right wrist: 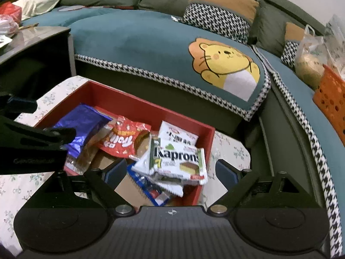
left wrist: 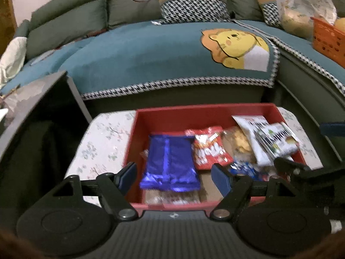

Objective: Organize snacks
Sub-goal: 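Lower and release the blue foil pack with the left gripper while the right releases the Kaprons pack, then withdraw both grippers from the red box toward the gold pack and white bag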

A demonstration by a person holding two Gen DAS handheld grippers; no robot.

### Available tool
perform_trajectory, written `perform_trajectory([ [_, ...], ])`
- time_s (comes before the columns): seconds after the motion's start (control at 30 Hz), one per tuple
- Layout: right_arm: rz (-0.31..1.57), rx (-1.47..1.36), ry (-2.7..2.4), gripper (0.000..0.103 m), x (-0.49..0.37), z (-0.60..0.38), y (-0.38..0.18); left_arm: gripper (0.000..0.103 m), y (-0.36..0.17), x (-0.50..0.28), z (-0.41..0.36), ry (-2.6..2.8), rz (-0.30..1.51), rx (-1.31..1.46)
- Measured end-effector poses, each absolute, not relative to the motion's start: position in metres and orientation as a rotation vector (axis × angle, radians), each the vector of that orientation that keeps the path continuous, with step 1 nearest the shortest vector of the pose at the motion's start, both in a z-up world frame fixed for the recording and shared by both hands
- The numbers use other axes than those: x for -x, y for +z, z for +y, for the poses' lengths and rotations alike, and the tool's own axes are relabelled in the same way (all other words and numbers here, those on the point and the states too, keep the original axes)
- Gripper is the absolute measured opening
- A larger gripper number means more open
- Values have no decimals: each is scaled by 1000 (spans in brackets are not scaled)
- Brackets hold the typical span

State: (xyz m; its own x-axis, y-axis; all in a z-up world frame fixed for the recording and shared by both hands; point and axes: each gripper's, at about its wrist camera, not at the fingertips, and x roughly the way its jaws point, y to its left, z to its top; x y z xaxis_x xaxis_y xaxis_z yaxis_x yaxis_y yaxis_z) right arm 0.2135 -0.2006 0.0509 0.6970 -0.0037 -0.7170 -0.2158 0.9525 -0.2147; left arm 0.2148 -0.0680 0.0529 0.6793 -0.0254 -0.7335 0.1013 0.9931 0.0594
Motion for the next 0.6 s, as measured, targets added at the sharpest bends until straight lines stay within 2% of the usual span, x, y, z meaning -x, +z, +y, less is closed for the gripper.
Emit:
perform_trajectory([
  [0.33,868,285,76,94,-185,-229,39,103,27,-175,-100,-345,938,-178],
  [0.6,953,225,59,95,-176,-261,25,103,-11,-182,-132,-558,1025,-232],
])
